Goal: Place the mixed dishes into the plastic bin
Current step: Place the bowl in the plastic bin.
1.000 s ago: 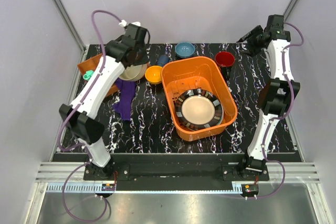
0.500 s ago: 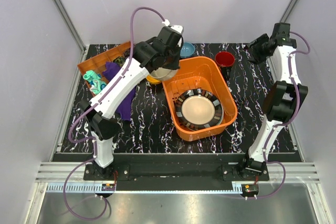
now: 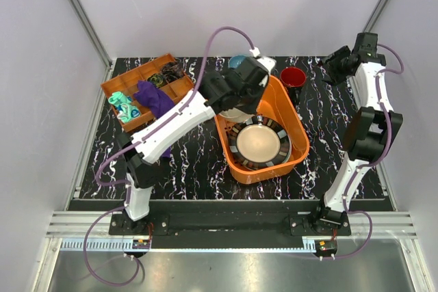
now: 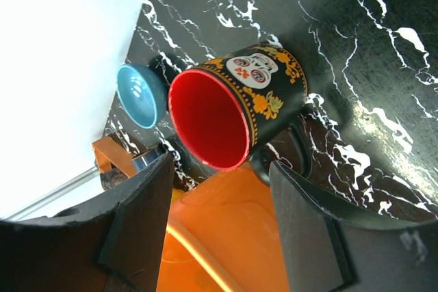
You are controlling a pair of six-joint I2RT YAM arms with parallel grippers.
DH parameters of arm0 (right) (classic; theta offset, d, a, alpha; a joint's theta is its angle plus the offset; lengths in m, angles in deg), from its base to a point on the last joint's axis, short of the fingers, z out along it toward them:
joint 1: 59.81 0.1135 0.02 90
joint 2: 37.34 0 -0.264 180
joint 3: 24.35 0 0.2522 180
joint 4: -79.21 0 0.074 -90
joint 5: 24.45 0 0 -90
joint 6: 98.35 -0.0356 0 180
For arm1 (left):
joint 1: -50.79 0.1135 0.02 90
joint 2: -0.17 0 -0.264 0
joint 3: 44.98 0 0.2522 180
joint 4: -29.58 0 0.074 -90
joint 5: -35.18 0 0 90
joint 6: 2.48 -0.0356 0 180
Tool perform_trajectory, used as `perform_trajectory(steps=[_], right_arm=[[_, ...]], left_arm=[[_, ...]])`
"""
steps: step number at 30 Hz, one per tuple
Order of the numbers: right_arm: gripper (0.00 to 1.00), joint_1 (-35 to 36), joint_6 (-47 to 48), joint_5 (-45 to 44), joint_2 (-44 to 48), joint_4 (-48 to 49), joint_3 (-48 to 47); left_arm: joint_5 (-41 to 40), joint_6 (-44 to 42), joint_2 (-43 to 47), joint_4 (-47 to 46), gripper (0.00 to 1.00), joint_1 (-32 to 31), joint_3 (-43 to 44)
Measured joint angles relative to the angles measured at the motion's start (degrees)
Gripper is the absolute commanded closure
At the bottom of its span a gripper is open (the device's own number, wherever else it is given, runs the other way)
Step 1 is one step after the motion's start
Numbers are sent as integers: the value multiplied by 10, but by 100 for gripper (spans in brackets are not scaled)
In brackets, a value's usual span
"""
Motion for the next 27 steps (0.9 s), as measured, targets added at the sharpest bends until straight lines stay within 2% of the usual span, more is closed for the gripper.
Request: perform_trajectory(steps=[12,27], right_arm=[[33,-3,2,0,58,9,38],[33,-10,5,1,63,9,37]], left_arm=[[10,-16,-16,-29,100,-61,-47],[10,-13,-17,-92,100,-118,-142]])
